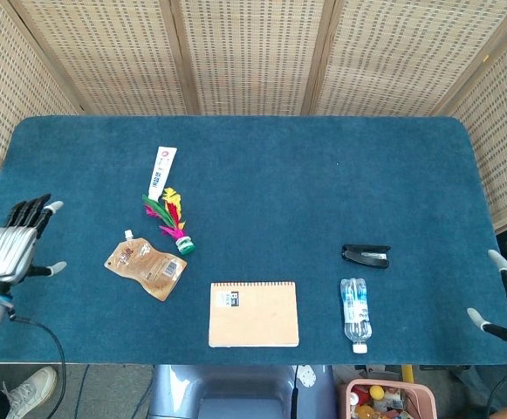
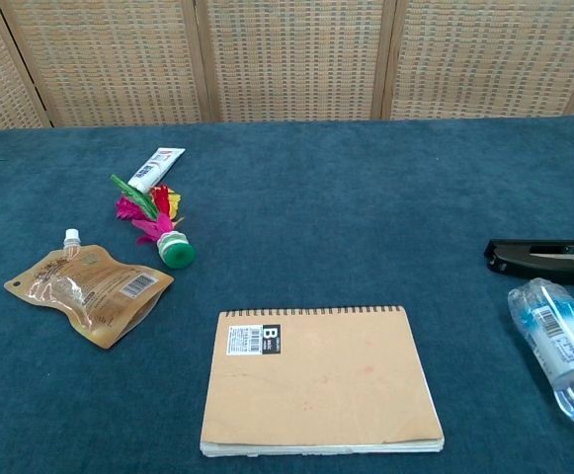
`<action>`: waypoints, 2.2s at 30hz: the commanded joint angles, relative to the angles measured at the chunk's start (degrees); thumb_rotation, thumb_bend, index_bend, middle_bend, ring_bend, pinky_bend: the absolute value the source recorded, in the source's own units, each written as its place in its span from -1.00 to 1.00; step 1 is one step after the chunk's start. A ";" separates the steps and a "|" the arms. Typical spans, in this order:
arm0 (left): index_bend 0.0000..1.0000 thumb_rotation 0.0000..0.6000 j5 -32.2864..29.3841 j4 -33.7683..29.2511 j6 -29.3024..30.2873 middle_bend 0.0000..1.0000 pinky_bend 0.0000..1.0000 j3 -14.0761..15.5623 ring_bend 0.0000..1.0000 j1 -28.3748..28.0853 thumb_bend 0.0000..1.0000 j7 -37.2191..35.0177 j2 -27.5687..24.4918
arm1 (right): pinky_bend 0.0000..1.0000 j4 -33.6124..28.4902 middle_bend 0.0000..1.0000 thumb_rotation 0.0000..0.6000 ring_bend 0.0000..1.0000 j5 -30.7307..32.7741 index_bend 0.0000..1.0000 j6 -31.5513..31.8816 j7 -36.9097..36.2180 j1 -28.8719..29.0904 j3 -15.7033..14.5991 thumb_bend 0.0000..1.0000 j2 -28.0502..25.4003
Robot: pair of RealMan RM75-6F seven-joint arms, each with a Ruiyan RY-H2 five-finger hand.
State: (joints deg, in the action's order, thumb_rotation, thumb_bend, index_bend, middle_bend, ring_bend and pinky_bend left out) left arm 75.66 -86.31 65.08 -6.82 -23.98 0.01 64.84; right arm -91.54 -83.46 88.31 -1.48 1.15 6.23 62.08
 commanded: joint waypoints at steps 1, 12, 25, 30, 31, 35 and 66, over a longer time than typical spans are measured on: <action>-0.23 1.00 3.98 13.02 -9.58 -1.00 -1.00 -3.07 -1.00 -10.28 -0.70 -4.70 8.25 | -1.00 -0.32 -1.00 1.00 -1.00 0.25 -1.00 -0.03 0.63 0.10 0.15 -0.99 0.10; -0.10 1.00 5.17 36.67 -19.29 -1.00 -1.00 -4.25 -1.00 -22.85 -0.51 -5.15 24.99 | -1.00 0.60 -1.00 1.00 -1.00 4.19 -1.00 -2.96 1.56 0.87 0.99 -0.99 0.68; -0.10 1.00 5.57 48.61 -24.43 -1.00 -1.00 -2.45 -1.00 -28.47 -0.39 -5.92 33.87 | -1.00 1.26 -1.00 1.00 -1.00 6.23 -1.00 -4.02 0.76 1.10 1.73 -0.99 0.58; -0.10 1.00 5.41 48.90 -23.05 -1.00 -1.00 -1.98 -1.00 -28.01 -0.36 -5.60 33.98 | -1.00 1.53 -1.00 1.00 -1.00 6.37 -1.00 -4.02 -0.11 0.93 1.77 -0.99 0.40; -0.10 1.00 5.14 48.89 -23.06 -1.00 -1.00 -1.98 -1.00 -27.83 -0.36 -5.86 33.77 | -1.00 1.57 -1.00 1.00 -1.00 6.37 -1.00 -4.03 -0.35 0.90 1.77 -0.99 0.34; -0.10 1.00 4.68 49.23 -23.25 -1.00 -1.00 -1.53 -1.00 -27.18 -0.36 -6.16 33.42 | -1.00 1.77 -1.00 1.00 -1.00 6.26 -1.00 -4.11 -0.98 0.83 1.68 -0.99 0.21; 0.34 1.00 3.82 55.34 -23.10 -1.00 -1.00 -1.07 -1.00 -28.01 -0.10 -9.34 37.23 | -1.00 1.57 -1.00 1.00 -1.00 5.98 -1.00 -5.08 -1.00 1.39 1.42 -0.99 0.27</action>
State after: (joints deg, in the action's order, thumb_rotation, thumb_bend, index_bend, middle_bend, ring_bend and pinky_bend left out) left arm 79.46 -30.93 41.94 -7.91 -52.01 -9.36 102.09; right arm -89.97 -77.48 83.24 -2.47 2.53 7.65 62.35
